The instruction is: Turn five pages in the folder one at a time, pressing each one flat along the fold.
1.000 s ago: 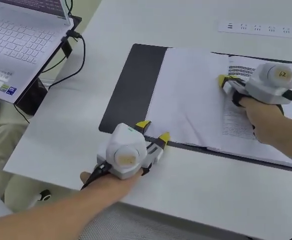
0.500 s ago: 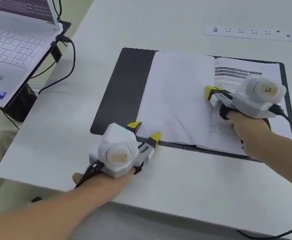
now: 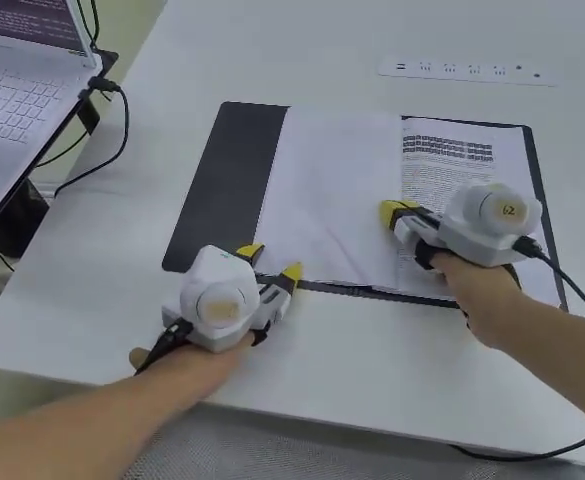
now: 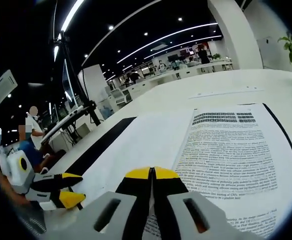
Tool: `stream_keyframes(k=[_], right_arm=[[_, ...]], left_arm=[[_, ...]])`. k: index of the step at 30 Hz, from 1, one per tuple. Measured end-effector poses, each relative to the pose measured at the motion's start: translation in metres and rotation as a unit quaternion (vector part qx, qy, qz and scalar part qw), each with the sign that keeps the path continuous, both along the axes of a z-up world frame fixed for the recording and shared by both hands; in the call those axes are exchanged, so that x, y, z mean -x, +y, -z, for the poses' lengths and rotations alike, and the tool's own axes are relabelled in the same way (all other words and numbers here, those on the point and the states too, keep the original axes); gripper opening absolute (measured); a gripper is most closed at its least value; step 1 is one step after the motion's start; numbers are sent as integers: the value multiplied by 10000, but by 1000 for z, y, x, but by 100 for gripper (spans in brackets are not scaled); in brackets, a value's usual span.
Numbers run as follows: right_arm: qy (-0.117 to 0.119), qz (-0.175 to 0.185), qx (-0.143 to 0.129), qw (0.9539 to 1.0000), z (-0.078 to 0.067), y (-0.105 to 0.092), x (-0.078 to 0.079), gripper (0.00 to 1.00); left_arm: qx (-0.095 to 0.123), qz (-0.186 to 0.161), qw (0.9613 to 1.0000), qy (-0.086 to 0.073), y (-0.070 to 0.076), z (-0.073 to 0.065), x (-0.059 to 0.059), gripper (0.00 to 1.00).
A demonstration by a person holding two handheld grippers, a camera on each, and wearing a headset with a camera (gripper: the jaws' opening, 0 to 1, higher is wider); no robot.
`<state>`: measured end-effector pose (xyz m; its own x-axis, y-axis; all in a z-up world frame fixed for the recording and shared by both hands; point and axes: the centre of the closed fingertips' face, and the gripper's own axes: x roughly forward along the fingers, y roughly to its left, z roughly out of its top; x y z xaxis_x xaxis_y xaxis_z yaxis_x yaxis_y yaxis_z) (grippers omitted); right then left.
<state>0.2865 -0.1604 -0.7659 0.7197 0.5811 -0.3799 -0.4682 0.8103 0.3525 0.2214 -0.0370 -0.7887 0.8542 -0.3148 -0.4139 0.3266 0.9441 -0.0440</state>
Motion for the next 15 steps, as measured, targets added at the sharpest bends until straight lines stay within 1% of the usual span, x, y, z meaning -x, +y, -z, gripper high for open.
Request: stream_keyframes(k=[2,4,7,8,9,10,15], right_arm=[[36,6,-27,10000,1,-1,5,0],[68,-69,-17,10000,3,0,15,0],[116,-98,-24,9999,4,-1,24,0],[153,-88,-59,9998,4,-3,29,0],[178,-90,-77,9998,6,-6,26,0],[189,-91,-87,9997,7,-6,26,0],[318,-160,-138,9993,9,-6,44,0]], left_arm=[[1,-1,10000,-1,0,-1,0,31],[6,-1,10000,-7,0,-1,0,31],[12,-3,10000,-13,0,-1,0,32],[13,-3,10000,-15,0,-2,0,32],[16,-4,10000,-14,0,-2,0,31],[16,-2,10000,-15,0,-2,0,31],[32,-15,10000,-3,0,-2,0,31]])
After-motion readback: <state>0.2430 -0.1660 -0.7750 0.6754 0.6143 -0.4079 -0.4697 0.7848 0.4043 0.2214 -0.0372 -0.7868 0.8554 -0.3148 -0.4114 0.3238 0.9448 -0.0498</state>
